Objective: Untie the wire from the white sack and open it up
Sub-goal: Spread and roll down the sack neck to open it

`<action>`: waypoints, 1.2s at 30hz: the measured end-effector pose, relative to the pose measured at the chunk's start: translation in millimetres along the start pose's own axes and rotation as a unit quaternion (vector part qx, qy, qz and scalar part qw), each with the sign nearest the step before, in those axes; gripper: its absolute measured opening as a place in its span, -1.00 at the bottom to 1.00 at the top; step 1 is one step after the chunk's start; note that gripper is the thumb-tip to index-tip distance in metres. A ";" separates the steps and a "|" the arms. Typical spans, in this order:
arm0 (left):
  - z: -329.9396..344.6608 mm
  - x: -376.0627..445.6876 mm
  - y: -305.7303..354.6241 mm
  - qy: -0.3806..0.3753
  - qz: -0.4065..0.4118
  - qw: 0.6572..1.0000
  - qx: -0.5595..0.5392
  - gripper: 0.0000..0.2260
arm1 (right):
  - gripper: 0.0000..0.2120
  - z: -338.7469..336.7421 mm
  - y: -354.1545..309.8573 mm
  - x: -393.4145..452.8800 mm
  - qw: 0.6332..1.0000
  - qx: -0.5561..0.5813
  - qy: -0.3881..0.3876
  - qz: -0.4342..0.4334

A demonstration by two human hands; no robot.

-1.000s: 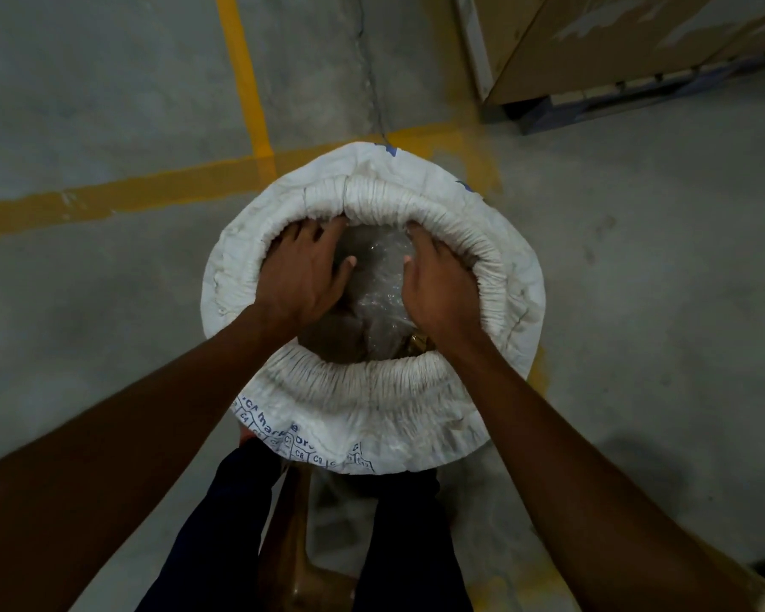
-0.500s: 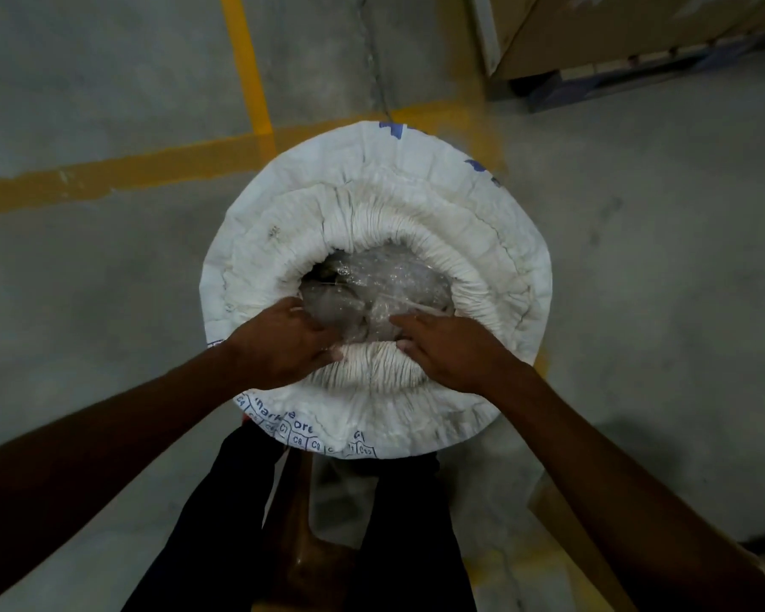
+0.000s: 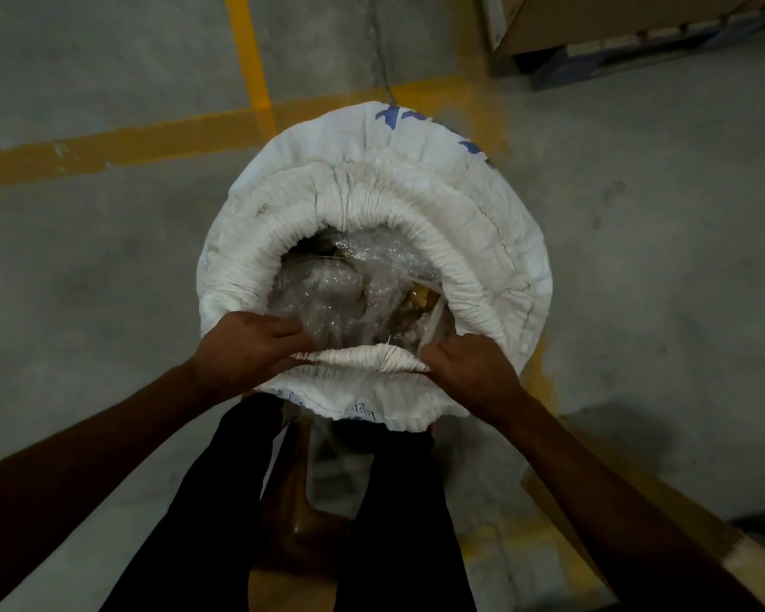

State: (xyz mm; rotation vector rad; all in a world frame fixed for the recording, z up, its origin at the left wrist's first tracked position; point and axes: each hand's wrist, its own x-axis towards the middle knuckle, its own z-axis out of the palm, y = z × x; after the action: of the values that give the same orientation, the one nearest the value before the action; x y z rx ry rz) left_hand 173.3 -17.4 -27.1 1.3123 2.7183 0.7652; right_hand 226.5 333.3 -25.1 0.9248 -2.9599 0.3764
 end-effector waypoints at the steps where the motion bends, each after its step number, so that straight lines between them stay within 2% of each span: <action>1: -0.8 -3.3 5.1 0.015 -0.012 1.000 0.002 -0.89 | -0.64 0.8 -5.7 -3.8 1.000 0.009 0.019 0.010; 2: -1.0 -6.7 9.8 0.027 -0.025 0.999 -0.003 -0.87 | -0.64 0.0 -11.5 -3.5 0.999 0.019 0.042 0.020; 4: -1.3 -11.9 16.6 0.032 -0.042 0.998 -0.021 -0.69 | -0.68 -1.8 -23.3 -1.0 0.995 0.063 0.062 0.038; 6: -3.5 -15.4 19.7 0.016 -0.041 0.999 -0.025 -0.66 | -0.64 -3.4 -28.5 0.1 0.987 0.136 0.015 0.081; 8: -6.2 -13.3 21.7 -0.006 -0.020 1.000 -0.018 -0.71 | -0.48 -3.9 -27.0 1.4 0.973 0.186 -0.059 0.123; 9: -6.7 -10.7 22.0 -0.021 -0.008 1.000 -0.018 -0.71 | -0.42 -3.2 -25.6 2.8 0.969 0.196 -0.086 0.120; 12: -1.5 -3.7 24.5 -0.066 0.000 0.998 -0.016 -0.60 | -0.40 -7.9 -25.6 15.4 0.964 0.214 -0.135 0.080; 14: 1.3 2.2 29.2 -0.087 -0.029 0.995 -0.025 -0.47 | -0.32 -11.3 -28.9 22.2 0.953 0.218 -0.187 0.098; 16: 1.8 6.5 33.3 -0.085 -0.049 0.995 -0.033 -0.41 | -0.29 -11.7 -31.9 23.9 0.950 0.209 -0.202 0.113; 18: 0.7 2.8 35.4 -0.061 -0.046 0.997 -0.024 -0.45 | -0.33 -15.1 -33.9 20.6 0.961 0.198 -0.158 0.110; 21: -3.4 -16.0 41.3 0.004 -0.064 0.998 0.007 -0.53 | -0.44 -18.5 -38.3 3.8 0.978 0.179 -0.015 0.106; 25: -7.2 -37.9 58.4 0.069 -0.100 0.992 0.028 -0.51 | -0.50 -20.2 -55.8 -19.5 0.960 0.203 0.103 0.160; 29: -8.9 -51.8 71.7 0.087 -0.114 0.989 0.035 -0.55 | -0.51 -20.9 -70.9 -31.6 0.952 0.199 0.129 0.193; 32: -7.6 -55.6 74.6 0.077 -0.136 0.987 0.045 -0.54 | -0.52 -20.0 -77.3 -31.8 0.951 0.199 0.110 0.212; 34: -8.3 -48.9 75.9 0.069 -0.183 0.980 0.036 -0.53 | -0.55 -19.6 -79.3 -22.1 0.947 0.199 0.090 0.235; 36: -10.9 -34.2 75.2 0.053 -0.270 0.961 0.017 -0.52 | -0.61 -21.2 -79.3 -6.3 0.937 0.199 0.085 0.274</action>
State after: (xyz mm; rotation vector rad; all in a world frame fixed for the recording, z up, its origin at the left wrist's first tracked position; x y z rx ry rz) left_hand 247.6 -7.9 9.4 0.4837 2.9593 0.7432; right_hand 275.2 278.7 12.7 0.0300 -2.9727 1.0370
